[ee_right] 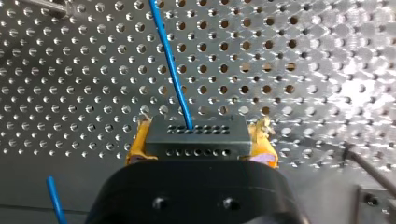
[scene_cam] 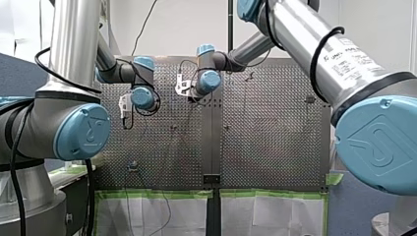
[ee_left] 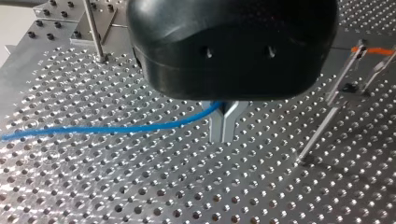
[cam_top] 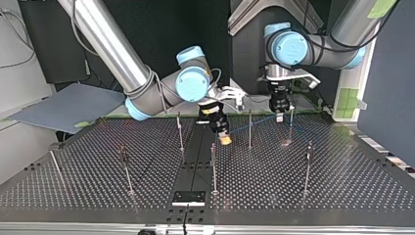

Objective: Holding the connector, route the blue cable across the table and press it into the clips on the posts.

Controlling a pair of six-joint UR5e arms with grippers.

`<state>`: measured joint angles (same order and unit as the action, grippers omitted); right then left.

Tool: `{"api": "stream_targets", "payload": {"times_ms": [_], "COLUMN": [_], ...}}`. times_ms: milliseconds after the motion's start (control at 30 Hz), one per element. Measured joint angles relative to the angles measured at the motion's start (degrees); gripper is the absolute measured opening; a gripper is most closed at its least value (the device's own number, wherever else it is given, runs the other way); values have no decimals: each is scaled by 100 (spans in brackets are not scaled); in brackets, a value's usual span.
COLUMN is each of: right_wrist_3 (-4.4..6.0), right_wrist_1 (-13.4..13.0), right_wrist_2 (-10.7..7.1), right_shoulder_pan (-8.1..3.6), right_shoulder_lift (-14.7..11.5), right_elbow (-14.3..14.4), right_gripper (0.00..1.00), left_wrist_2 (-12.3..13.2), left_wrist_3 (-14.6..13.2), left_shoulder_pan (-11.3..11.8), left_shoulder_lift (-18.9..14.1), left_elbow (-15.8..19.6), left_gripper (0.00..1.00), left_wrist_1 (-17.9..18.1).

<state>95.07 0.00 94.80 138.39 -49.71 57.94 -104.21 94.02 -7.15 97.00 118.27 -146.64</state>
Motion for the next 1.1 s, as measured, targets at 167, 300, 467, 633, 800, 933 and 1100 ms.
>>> {"api": "stream_targets", "payload": {"times_ms": [167,300,467,633,800,933,1100], "right_wrist_3": [-93,-101,-88,-92,-93,-103,-96], "right_wrist_1": [-45,-183,-397,-609,-840,-927,-980], "right_wrist_2": [-2,-14,-26,-30,-74,-96,-101], "right_shoulder_pan": [68,121,138,127,97,54,-12], "right_shoulder_lift": [-87,-94,-87,-79,-58,43,239], "right_elbow": [228,430,656,872,1109,1300,1555], "right_gripper": [0,0,0,0,0,0,0], "left_wrist_2": [65,94,216,318,369,384,436], "left_wrist_3": [-39,-101,-34,14,15,27,91], "left_shoulder_pan": [-9,-20,-24,-24,-31,-39,-35], "left_shoulder_lift": [136,300,535,724,960,1139,1211], "left_elbow": [206,249,264,264,265,265,265], "left_gripper": [0,0,0,0,0,0,0], "left_wrist_1": [262,415,636,761,942,1041,1138]}}
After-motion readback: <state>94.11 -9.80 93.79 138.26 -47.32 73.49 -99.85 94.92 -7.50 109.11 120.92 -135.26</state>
